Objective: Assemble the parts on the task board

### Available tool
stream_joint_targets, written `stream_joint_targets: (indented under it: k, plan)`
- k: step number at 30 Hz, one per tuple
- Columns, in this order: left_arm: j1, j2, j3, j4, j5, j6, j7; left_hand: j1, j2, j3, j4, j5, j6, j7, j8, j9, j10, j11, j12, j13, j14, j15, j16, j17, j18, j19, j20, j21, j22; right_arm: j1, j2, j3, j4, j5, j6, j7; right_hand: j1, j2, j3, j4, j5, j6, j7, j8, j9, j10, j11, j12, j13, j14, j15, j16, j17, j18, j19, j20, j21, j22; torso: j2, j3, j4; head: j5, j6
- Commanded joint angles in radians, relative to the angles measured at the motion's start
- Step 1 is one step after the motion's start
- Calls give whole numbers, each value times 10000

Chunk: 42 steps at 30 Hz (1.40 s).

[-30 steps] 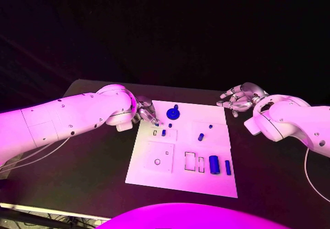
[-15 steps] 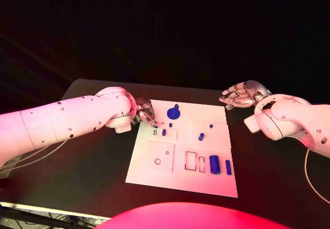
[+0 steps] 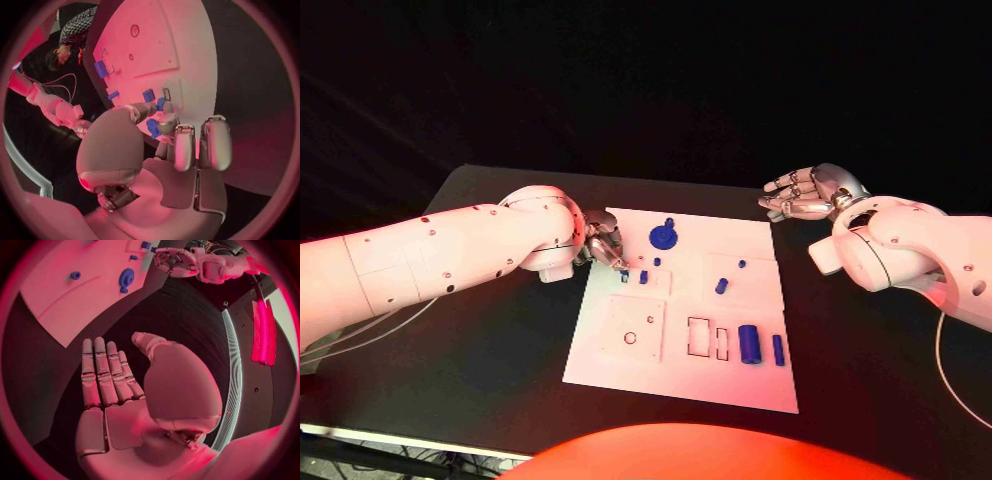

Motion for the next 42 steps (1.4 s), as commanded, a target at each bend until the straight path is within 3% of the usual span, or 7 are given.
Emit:
stream_joint_targets:
  k: [1,29,42]
  plan:
    - [-14,38,2,-21,-113,320,39,23,62,1890,-1855,30,103,-17,30,-9,68,-15,58,7,798,-60,37,1711,-129,33,-69,64,2,-9,-2,0,-8,249,19,407,-121,14,46,-124,-62,-105,784,-10,-38,-13,69,-62,-133,-1,88,-122,-129,73,-87,45,-164,-159,-3,-1,2,9,-16]
    - [-174,167,-6,-206,-193,470,155,25,31,1925,-1894,13,110,-21,24,-10,58,-20,37,-22,802,-62,44,1725,-129,32,-73,65,2,-13,-22,-1,-24,452,185,580,-285,72,177,-323,-63,-143,832,-20,-125,-57,121,-151,-380,-18,152,-350,-403,85,-251,132,-439,-509,-4,-5,-2,1,-68]
    - [-194,183,-6,-219,-292,904,158,34,-72,1982,-1991,18,157,-28,19,-12,127,-28,107,101,820,-62,79,1790,-143,54,-78,97,66,-17,-10,-1,-49,476,324,534,-348,78,178,-333,-65,-166,847,-30,-143,-80,137,-167,-404,-29,167,-393,-449,85,-265,146,-451,-567,-3,0,0,10,-105]
